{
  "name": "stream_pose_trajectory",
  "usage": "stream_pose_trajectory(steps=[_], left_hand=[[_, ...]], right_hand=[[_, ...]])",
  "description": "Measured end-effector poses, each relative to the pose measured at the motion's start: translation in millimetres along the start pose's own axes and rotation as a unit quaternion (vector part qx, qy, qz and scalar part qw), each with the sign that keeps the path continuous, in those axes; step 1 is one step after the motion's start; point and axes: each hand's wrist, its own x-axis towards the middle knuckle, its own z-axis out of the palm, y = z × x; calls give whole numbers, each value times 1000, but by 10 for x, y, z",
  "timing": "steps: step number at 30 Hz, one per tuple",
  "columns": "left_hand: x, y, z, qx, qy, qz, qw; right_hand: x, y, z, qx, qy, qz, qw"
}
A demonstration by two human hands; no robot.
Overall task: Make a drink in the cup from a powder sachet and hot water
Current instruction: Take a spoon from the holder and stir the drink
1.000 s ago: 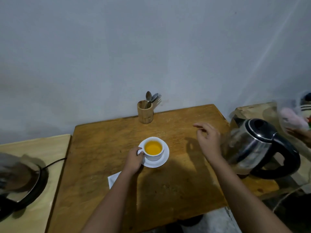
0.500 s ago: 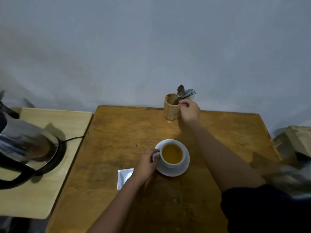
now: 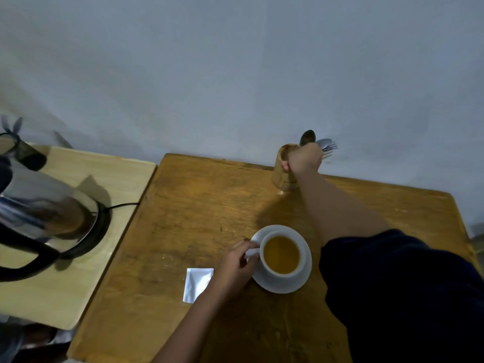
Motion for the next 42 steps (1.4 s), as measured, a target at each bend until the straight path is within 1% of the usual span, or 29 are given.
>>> stream_pose_trajectory(steps=[6,9,12,15,18,20,22,23,26,28,30,33,37,39,42], left_hand=[[12,-33,20,-17,3,-10,1000],[5,-26,28,-32,8,-8,999],[-14,6,22,-52,6,-11,999],[-15,24,7,-61,3,-15,998],[-16,33,13,-54,5,-25,998],[-33,49,23,-56,9,-34,998],[-67,92,23,-55,11,-37,998],[-68,109,23,-56,11,-39,998],[-89,173,18,-60,4,-43,997],[-106,192,5,-56,-1,-40,998],[-98,181,-8,-46,-4,-37,998],[-66,152,-29,-36,-15,-38,999],[-32,140,-31,-24,-28,-33,999],[-16,137,-41,-18,-31,-30,999],[1,111,-62,-16,-44,-23,999]], right_hand=[[79,17,55,23,20,20,999],[43,58,43,29,30,-1,999],[-68,81,-31,37,36,-78,996],[-180,9,-244,55,46,-179,981],[-337,-155,-571,65,13,-256,964],[-498,-226,-788,13,-6,-320,947],[-689,-217,-966,-76,-24,-379,922],[-770,-194,-1031,-118,-44,-396,910],[-966,-36,-1193,-209,-141,-390,885],[-1070,85,-1277,-255,-198,-362,875],[-1170,193,-1345,-283,-235,-324,871],[-1294,321,-1417,-324,-251,-281,868],[-1418,445,-1415,-380,-302,-232,843],[-1470,476,-1357,-400,-315,-220,832],[-1524,533,-1217,-436,-304,-223,817]])
